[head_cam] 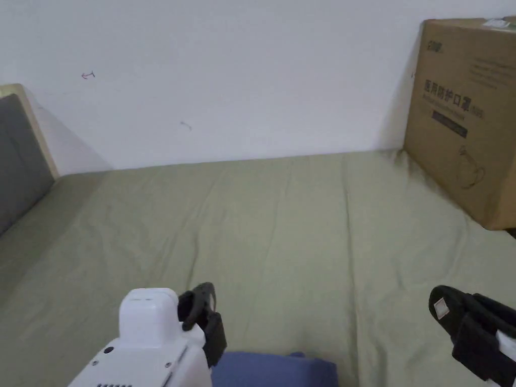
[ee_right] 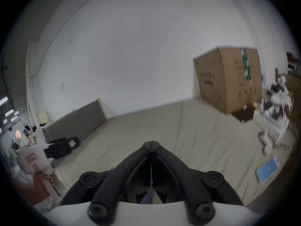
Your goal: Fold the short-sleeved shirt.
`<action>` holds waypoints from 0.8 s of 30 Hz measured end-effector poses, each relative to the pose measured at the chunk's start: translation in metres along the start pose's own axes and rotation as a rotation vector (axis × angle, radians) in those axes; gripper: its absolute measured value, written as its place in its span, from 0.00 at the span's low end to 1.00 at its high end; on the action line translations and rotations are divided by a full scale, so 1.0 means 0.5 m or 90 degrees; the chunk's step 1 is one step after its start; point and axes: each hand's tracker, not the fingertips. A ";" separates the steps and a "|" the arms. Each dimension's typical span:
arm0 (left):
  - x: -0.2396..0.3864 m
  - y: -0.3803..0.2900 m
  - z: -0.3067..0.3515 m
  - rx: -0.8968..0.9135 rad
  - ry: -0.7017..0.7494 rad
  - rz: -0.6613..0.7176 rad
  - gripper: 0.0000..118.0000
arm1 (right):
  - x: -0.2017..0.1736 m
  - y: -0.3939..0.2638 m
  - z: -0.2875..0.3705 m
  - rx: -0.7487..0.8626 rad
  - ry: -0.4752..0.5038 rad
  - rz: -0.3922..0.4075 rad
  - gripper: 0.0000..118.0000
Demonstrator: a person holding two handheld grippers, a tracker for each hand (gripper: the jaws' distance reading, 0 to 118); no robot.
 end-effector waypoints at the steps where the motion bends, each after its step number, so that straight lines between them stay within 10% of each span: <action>1: -0.012 0.013 0.016 0.025 0.033 -0.014 0.00 | -0.018 0.010 0.001 0.024 -0.021 0.025 0.00; 8: -0.068 -0.025 0.061 0.162 0.149 -0.070 0.00 | -0.063 -0.095 -0.031 0.154 -0.199 0.169 0.00; 24: -0.077 -0.084 0.092 0.137 0.191 -0.106 0.00 | -0.060 -0.114 -0.014 0.135 -0.211 0.143 0.00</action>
